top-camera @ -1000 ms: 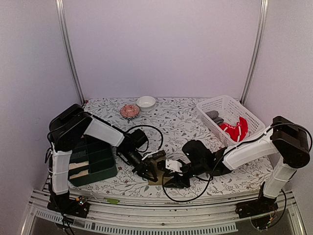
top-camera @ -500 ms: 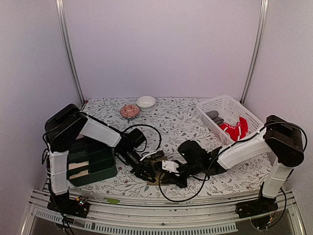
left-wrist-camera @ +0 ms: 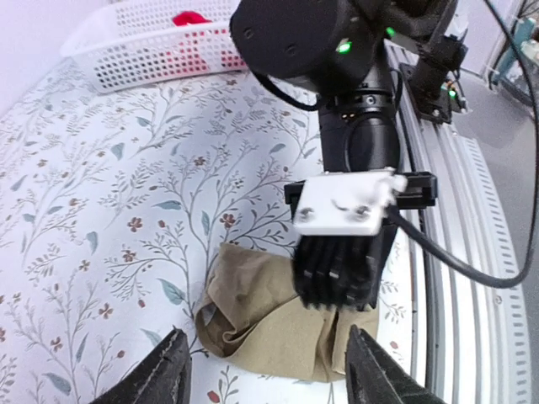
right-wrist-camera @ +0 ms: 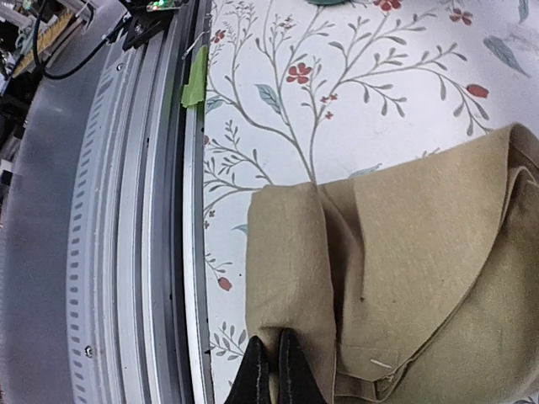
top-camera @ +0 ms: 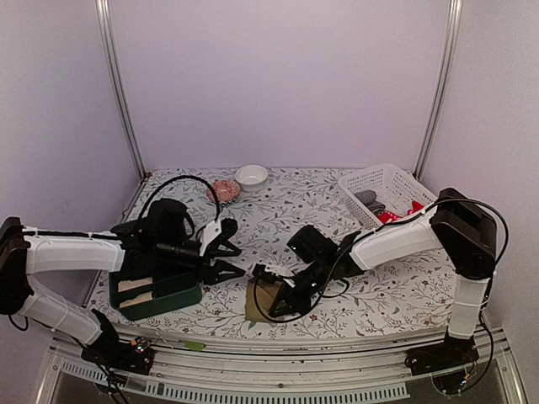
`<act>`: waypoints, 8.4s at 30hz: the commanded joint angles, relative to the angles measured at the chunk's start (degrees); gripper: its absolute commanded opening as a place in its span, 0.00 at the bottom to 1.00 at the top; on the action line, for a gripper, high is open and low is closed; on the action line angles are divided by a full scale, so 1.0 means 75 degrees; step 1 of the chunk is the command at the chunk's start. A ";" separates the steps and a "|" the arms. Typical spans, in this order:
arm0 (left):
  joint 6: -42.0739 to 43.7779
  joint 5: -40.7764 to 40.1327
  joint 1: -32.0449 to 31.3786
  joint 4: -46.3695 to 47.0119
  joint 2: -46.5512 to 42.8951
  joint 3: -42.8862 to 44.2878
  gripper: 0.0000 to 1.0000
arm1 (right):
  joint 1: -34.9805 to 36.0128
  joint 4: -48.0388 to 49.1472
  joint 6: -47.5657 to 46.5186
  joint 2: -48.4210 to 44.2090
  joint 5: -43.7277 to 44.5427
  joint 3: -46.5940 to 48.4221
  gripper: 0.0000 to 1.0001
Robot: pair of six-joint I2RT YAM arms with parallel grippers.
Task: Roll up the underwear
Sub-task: Roll the underwear at the center of the board.
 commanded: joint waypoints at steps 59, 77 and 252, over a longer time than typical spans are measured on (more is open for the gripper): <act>0.1905 0.0528 -0.1302 -0.2855 0.4124 0.2366 0.04 | -0.1471 0.1608 0.1512 -0.2542 0.0394 -0.2549 0.43; 0.2040 0.1962 -0.0553 -0.4344 0.6029 0.3815 0.04 | 0.0055 0.2054 -0.1128 -0.1083 0.2117 -0.1450 0.51; 0.2447 -0.3365 -0.2513 -0.0360 0.3239 0.0819 0.08 | -0.1983 -0.2655 0.1339 0.2572 -0.2861 0.1986 0.14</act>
